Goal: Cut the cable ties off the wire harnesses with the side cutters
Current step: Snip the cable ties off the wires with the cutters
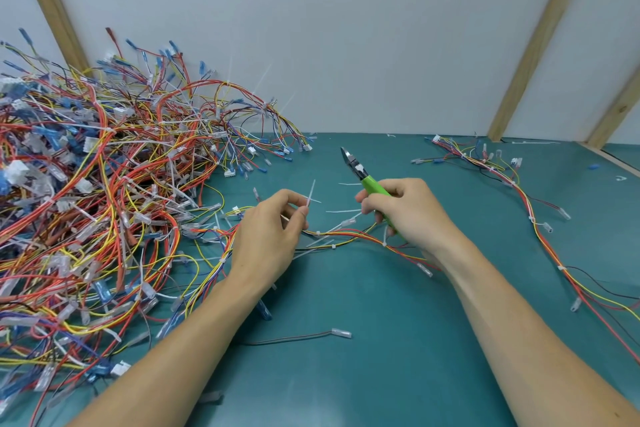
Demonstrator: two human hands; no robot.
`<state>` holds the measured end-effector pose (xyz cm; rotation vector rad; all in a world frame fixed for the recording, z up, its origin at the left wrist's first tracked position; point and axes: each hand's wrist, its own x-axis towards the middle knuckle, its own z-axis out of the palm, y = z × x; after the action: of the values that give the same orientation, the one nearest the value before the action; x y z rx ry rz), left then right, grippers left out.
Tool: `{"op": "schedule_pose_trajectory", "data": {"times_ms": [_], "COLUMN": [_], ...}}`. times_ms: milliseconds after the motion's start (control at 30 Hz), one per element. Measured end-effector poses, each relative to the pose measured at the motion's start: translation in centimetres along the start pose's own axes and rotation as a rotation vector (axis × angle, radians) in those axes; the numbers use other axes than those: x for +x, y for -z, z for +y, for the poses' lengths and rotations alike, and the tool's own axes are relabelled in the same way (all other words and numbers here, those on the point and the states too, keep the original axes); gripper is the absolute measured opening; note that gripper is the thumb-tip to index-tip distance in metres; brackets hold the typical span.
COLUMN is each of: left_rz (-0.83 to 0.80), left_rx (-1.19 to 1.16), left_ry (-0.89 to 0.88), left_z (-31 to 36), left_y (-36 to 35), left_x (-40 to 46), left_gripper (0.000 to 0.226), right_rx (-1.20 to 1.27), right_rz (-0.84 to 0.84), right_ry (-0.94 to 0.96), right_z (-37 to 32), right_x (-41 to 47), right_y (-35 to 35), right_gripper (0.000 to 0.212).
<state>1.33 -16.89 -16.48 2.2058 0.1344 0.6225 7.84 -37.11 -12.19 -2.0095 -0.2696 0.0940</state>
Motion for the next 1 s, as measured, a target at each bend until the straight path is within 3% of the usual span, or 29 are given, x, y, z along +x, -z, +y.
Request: {"op": "schedule_pose_trajectory", "data": {"times_ms": [100, 200, 300, 367, 533, 767, 1000], "left_rz": [0.012, 0.004, -0.068, -0.142, -0.346, -0.234, -0.082], "left_rx": [0.013, -0.079, -0.108, 0.020, 0.433, 0.375, 0.249], "left_ry": [0.042, 0.056, -0.049, -0.140, -0.288, -0.345, -0.279], "left_z": [-0.3, -0.3, 0.2, 0.2, 0.0, 0.6, 0.9], "left_y": [0.0, -0.1, 0.0, 0.0, -0.3, -0.2, 0.3], "left_x": [0.2, 0.3, 0.0, -0.3, -0.6, -0.4, -0.4], "left_gripper": [0.008, 0.022, 0.044, 0.049, 0.036, 0.019, 0.030], "right_rx": [-0.109, -0.050, 0.025, 0.064, 0.181, 0.386, 0.525], "right_rz": [0.071, 0.109, 0.161, 0.189, 0.243, 0.329, 0.253], "right_ry": [-0.029, -0.055, -0.053, -0.047, -0.010, 0.064, 0.066], "right_z": [0.1, 0.3, 0.4, 0.3, 0.3, -0.2, -1.0], "right_x": [0.0, 0.3, 0.6, 0.5, 0.6, 0.8, 0.2], "right_y": [0.0, 0.3, 0.5, 0.4, 0.3, 0.9, 0.9], "right_gripper": [0.024, 0.018, 0.015, 0.018, 0.012, 0.021, 0.017]}}
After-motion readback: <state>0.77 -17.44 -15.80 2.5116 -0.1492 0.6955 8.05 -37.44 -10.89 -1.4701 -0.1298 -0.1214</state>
